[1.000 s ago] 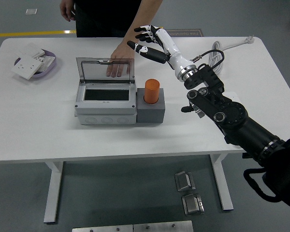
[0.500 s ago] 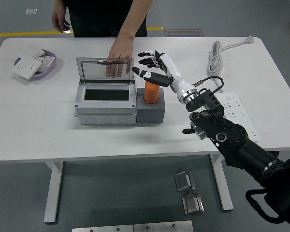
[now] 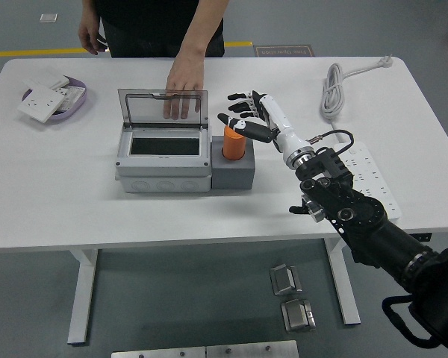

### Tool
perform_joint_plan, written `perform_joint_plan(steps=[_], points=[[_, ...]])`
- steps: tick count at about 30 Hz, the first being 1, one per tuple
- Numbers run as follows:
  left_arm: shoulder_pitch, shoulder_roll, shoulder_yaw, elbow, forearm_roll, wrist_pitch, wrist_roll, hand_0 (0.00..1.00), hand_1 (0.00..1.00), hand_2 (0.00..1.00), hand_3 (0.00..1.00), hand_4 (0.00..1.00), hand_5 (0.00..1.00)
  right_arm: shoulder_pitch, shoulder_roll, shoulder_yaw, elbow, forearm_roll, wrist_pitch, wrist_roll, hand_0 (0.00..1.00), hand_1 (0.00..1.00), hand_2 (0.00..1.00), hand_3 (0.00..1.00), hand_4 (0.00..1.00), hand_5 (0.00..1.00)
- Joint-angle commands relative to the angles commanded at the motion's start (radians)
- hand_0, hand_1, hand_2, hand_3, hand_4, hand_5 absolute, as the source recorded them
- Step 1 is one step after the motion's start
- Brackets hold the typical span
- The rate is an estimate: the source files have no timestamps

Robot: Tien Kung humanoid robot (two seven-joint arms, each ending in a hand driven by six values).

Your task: Pick up the cylinder from the cube,place it in the box,flap close box

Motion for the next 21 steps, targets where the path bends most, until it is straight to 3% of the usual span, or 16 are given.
perform_joint_plan(steps=[12,13,18,19,21], points=[[-0.003,-0.005,-0.014,0.000,0.018,-0.003,-0.005,0.548,0.546,0.496,0.537,0.341,0.002,-0.007,0.000,-0.071,0.036,0.062,-0.006,0.013,0.673,0.664,0.570,0.660,0.906,0.362],[-0.003,-0.005,-0.015,0.000,0.019,-0.003,-0.006,0.548,0.553,0.494,0.536,0.343,0.002,-0.007,0.000,-0.074,0.036,0.065,-0.006,0.013,0.684,0.711,0.620,0.707,0.881,0.191],[-0.005,-0.006,-0.012,0.000,0.018,-0.005,-0.008,0.548,0.553,0.494,0.536,0.343,0.002,-0.007,0.000,-0.090,0.021,0.082,-0.006,0.014,0.684,0.711,0.620,0.707,0.881,0.191],[-0.005,-0.006,-0.014,0.000,0.020,-0.005,-0.007,0.549,0.555,0.494,0.537,0.343,0.002,-0.007,0.000,-0.094,0.017,0.084,-0.007,0.013,0.706,0.718,0.634,0.723,0.870,0.132],[-0.006,-0.006,-0.012,0.000,0.020,-0.007,-0.007,0.549,0.555,0.494,0.537,0.343,0.002,-0.006,0.000,-0.105,0.009,0.088,-0.007,0.012,0.706,0.718,0.634,0.723,0.870,0.132]])
